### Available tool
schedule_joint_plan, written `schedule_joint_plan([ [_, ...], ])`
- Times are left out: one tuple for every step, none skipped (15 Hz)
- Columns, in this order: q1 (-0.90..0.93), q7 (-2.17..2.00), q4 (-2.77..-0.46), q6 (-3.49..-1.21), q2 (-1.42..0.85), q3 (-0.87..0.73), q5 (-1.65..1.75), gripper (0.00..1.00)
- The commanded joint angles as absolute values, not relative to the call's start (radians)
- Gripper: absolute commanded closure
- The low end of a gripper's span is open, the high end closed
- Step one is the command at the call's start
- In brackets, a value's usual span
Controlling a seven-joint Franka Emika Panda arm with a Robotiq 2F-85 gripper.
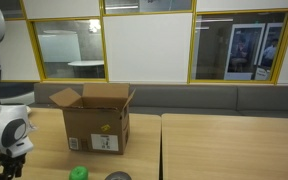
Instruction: Put the objects on the table and put them in the box, then slide the box to the right
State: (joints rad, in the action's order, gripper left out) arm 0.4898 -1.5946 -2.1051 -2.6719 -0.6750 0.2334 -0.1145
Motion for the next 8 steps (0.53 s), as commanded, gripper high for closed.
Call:
schedule_joint_plan([
  [0.468,-1.528,-2.099,-2.733,-0.717,0.263,-0.175,0.00],
  [0.470,-1.517,-2.095,-2.739,-0.729,0.264,-0.183,0.00],
  [0.472,-1.506,-2.087,-2.742,-0.744,0.264,-0.190,0.00],
  [0.473,-1.495,-2.085,-2.746,-0.753,0.266,-0.196,0.00],
  [0.475,-1.489,-2.079,-2.749,-0.765,0.264,-0.202,0.00],
  [0.476,-1.481,-2.079,-2.751,-0.771,0.265,-0.207,0.00],
  [0.480,-1.476,-2.078,-2.756,-0.777,0.262,-0.209,0.00],
  [0.484,-1.473,-2.075,-2.759,-0.784,0.256,-0.210,0.00],
])
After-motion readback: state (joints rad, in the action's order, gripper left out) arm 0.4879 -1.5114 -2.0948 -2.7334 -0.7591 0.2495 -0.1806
